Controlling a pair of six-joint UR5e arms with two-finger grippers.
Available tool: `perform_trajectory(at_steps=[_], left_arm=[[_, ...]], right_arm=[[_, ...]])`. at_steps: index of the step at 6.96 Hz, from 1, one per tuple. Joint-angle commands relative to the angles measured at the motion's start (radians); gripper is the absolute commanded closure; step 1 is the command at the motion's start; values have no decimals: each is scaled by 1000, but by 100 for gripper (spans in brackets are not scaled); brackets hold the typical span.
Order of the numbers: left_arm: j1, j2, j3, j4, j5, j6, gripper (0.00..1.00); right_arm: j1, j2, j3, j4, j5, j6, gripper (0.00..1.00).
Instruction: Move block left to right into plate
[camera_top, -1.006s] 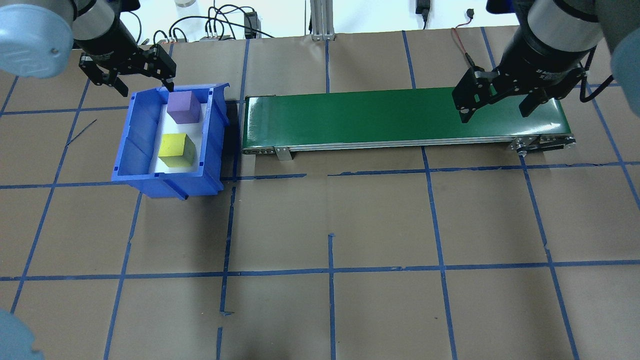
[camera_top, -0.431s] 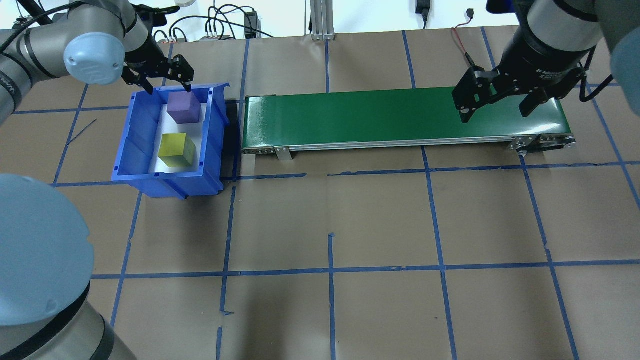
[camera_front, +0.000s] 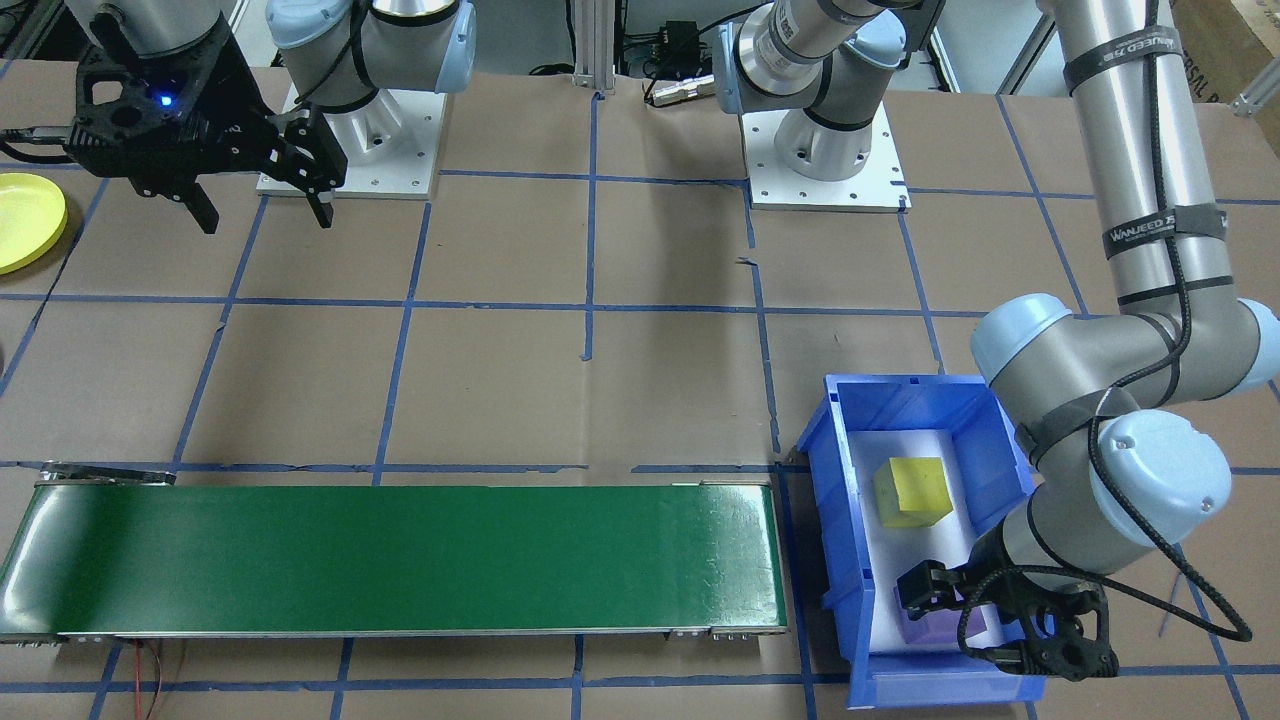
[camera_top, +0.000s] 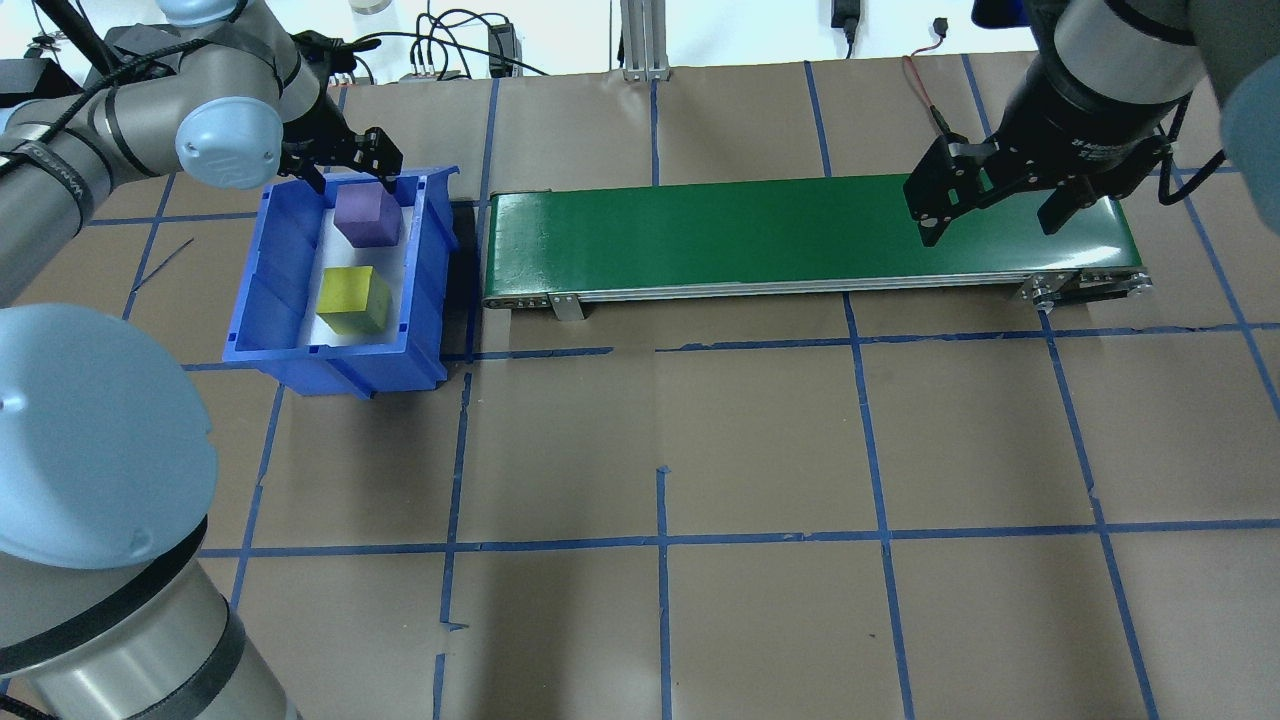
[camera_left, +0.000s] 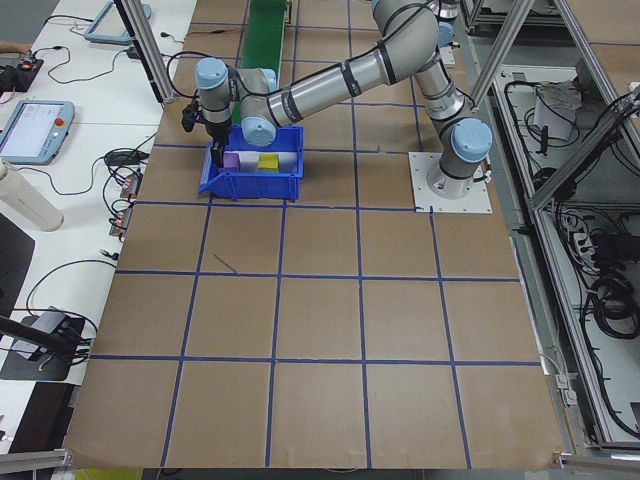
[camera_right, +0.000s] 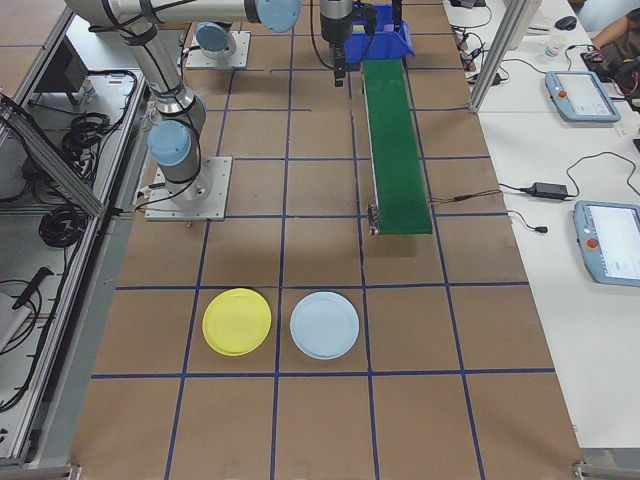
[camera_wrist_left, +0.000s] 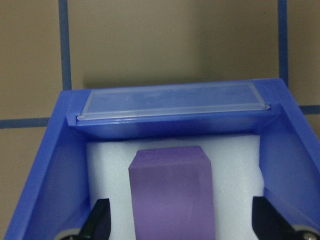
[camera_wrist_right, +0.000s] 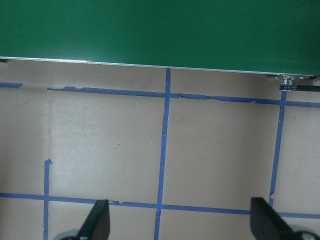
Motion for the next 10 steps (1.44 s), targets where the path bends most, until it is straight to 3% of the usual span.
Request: perform_trajectory(at_steps=[1,3,5,6,8,10], left_arm=[[0,-29,-10,16,-1,2,1],[0,-60,-10,18,8,-10,4],[0,-72,-16,50,2,-11,20],[0,-68,-14,51,4,-11,50],[-2,-39,-13,48,8,-7,56],[-2,76,-4,-54,8,-4,55]], right_arm=[[-1,-1,0,0,0,0,0],[-1,0,0,0,0,0,0],[-1,0,0,0,0,0,0],[-1,0,0,0,0,0,0],[-1,0,0,0,-2,0,0],[-2,0,0,0,-6,-2,0]])
